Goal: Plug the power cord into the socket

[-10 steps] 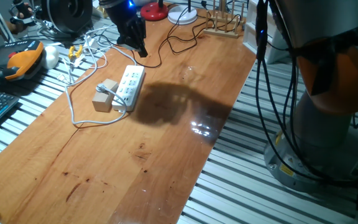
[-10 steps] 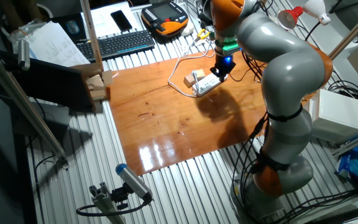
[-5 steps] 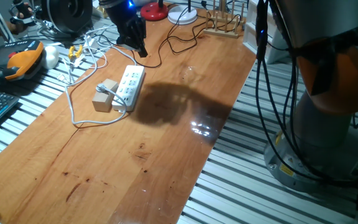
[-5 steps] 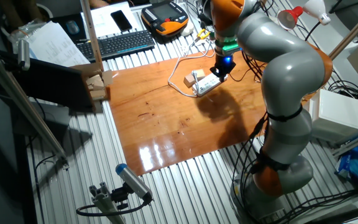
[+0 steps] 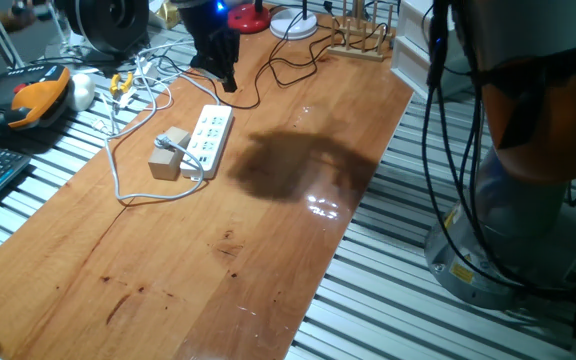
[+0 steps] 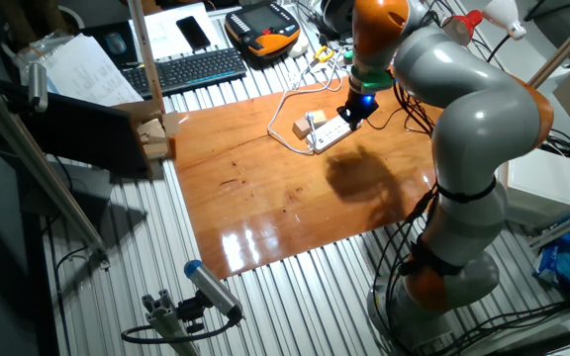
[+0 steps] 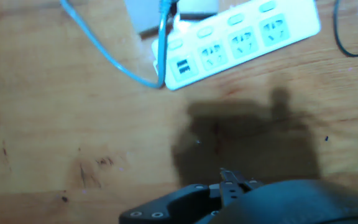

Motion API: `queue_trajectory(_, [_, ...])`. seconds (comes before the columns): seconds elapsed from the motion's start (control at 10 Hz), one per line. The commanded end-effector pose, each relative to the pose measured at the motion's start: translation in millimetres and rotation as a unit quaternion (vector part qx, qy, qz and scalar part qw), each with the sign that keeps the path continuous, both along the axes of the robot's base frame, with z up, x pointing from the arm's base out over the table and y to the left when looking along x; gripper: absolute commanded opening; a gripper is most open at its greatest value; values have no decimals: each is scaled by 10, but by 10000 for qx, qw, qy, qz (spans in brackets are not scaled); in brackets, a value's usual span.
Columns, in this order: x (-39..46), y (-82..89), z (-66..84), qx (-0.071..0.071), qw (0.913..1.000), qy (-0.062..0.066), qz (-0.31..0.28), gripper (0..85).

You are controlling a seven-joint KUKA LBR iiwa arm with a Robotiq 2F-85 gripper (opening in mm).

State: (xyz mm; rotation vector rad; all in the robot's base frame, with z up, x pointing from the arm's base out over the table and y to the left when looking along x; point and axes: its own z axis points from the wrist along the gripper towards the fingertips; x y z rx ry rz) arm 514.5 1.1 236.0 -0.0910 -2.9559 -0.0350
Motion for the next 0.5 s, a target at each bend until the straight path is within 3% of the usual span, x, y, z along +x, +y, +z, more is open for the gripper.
queue_trajectory(0.0, [1, -2, -4, 19, 10000, 88, -32, 0])
queue_trajectory(0.2, [1, -2, -4, 169, 9994, 184, 259, 0])
queue_trajectory(0.3, [1, -2, -4, 43, 9993, 208, 309, 0])
queue_trajectory(0.4, [1, -2, -4, -54, 10000, 31, 63, 0])
